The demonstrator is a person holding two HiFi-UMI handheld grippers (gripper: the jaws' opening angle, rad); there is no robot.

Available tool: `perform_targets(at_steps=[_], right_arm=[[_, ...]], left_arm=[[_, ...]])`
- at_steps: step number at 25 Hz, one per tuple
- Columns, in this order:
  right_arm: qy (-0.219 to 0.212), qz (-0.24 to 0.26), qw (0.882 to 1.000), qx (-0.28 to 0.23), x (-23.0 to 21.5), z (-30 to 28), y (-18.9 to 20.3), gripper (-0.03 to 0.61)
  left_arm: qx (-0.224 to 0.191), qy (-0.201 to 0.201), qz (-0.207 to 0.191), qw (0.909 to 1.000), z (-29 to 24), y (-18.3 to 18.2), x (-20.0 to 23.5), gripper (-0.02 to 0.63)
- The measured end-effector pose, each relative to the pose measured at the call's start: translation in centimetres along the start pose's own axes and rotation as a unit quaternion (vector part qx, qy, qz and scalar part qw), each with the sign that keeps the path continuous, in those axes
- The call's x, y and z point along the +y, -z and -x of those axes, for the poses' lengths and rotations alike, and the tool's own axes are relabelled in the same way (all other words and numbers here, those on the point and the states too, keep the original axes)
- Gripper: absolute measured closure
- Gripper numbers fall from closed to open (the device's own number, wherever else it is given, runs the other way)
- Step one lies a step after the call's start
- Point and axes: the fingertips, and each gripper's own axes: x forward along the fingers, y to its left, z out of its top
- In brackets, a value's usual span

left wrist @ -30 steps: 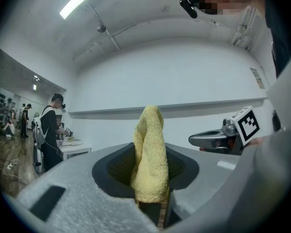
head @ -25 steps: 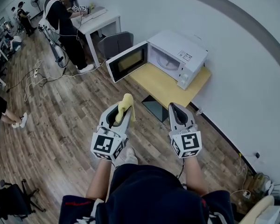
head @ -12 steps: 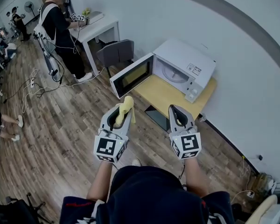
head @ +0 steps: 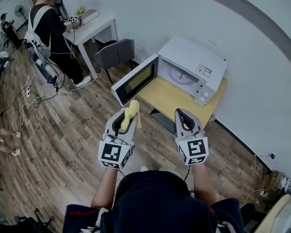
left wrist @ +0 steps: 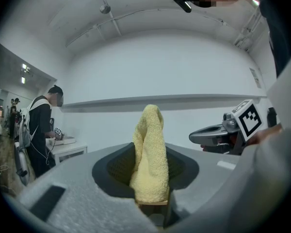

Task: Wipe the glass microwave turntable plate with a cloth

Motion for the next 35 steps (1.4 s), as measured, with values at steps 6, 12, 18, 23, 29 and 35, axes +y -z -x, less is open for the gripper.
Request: perform_targets(at_steps=[6,12,18,23,29,35], right_arm=[[0.005,-0.003,1.0,0.023,-1.7,-1.0,1.6,0.574],[0.002,-0.002,1.0,0.023,-5.4,-3.0,2.0,0.574],[-0.004,0.005,1.0,0.011,-9.6,-5.1,1.6,0.574],[-0.009,0.007,1.0,0.012,-13.0,-6.4,2.3,0.574],[-0.019,0.006,0.999,0.026,-15.2,-7.8,4.5,0.574],[-0.04,0.005,0.998,0.042,-15.0,-9.3,6.6,0.574]], left_arm=[[0.02,0.012,0.013,0.9997,-2.4,1.7,-0.2,0.491],[0.026,0.02,0.016,0.9993,-6.8,1.8,-1.3,0.491],[0.027,0.021,0.018,0.9992,-11.4,1.6,-2.2,0.491],[0.033,0.026,0.017,0.999,-14.9,1.9,-3.7,0.491],[0.047,0.022,0.01,0.9986,-17.5,3.4,-4.8,0.491],[0.079,0.057,0.013,0.9951,-18.4,6.3,-6.2,0.491]])
